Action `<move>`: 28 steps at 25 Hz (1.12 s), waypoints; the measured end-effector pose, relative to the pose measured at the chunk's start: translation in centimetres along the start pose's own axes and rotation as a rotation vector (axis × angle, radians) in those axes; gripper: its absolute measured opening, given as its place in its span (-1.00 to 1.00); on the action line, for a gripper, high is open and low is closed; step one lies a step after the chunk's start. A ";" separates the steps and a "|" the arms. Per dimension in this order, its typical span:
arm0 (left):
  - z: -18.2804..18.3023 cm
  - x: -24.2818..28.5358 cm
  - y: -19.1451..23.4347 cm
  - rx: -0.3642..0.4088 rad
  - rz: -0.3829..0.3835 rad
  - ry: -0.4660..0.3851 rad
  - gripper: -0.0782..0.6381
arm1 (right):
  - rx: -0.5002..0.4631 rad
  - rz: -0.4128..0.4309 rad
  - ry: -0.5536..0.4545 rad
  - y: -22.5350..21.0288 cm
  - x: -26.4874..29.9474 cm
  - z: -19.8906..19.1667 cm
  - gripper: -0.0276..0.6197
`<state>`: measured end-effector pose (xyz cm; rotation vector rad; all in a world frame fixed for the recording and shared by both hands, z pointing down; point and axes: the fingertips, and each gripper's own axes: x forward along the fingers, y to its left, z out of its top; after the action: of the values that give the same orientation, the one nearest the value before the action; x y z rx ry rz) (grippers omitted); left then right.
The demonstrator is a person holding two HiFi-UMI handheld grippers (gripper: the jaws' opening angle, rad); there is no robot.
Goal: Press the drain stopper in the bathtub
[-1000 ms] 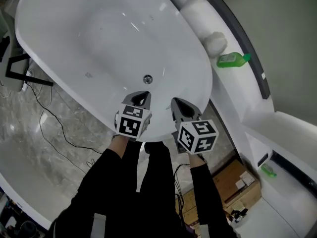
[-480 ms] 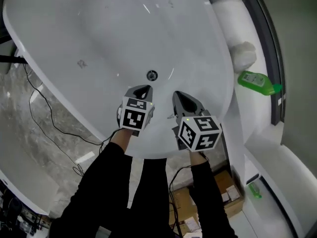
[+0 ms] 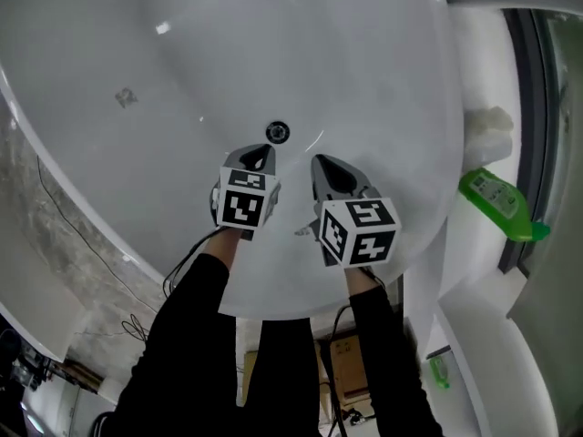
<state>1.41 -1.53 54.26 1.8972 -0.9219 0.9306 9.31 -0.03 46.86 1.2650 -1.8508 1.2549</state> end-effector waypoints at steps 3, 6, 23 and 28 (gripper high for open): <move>-0.5 2.6 0.6 -0.037 0.021 0.007 -0.77 | -0.019 0.019 0.029 -0.9 2.4 -0.4 -0.91; -0.8 5.1 1.2 -0.091 0.033 0.011 -0.77 | -0.043 0.041 0.057 -1.4 4.8 -0.9 -0.91; -5.3 13.7 4.0 -0.153 0.054 0.072 -0.77 | -0.056 0.026 0.177 -6.2 14.4 -4.8 -0.91; -6.9 15.1 4.4 -0.170 0.042 0.095 -0.77 | -0.075 0.022 0.211 -6.7 15.9 -6.0 -0.91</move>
<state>2.92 -1.05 71.37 1.6826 -0.9560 0.9287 8.83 -1.50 65.08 1.0332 -1.7470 1.2664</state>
